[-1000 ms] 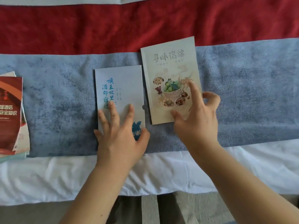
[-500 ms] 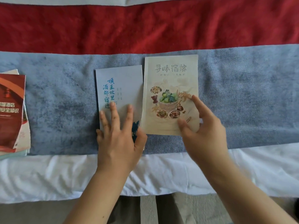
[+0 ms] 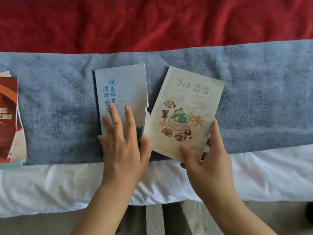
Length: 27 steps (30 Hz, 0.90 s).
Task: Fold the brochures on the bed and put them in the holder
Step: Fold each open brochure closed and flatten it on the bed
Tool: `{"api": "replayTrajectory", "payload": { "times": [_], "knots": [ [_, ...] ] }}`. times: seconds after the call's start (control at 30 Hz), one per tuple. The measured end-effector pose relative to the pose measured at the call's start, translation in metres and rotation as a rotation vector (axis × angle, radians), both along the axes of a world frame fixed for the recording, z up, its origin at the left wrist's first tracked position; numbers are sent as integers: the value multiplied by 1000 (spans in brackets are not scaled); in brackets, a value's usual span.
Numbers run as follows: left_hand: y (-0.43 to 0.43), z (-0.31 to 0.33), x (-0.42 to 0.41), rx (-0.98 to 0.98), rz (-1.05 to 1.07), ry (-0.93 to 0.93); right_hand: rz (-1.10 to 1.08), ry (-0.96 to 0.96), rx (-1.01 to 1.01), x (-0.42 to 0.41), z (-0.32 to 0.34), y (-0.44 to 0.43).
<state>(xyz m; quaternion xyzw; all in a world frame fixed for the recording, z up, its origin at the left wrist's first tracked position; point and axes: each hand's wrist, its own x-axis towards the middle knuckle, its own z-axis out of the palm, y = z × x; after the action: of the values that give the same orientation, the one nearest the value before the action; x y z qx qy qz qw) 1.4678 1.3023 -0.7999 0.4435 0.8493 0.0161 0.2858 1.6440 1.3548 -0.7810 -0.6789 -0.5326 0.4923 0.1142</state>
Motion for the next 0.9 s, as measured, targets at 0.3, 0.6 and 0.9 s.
{"api": "replayTrajectory", "payload": {
  "times": [0.3, 0.6, 0.9],
  "knots": [
    [-12, -7, 0, -97, -109, 151, 569, -633, 304, -14, -15, 11],
    [-16, -15, -18, 181, 68, 72, 615, -467, 316, -10, -31, 20],
    [-12, -16, -19, 176, 188, 38, 333, -78, 407, -6, -39, 37]
  ]
}}
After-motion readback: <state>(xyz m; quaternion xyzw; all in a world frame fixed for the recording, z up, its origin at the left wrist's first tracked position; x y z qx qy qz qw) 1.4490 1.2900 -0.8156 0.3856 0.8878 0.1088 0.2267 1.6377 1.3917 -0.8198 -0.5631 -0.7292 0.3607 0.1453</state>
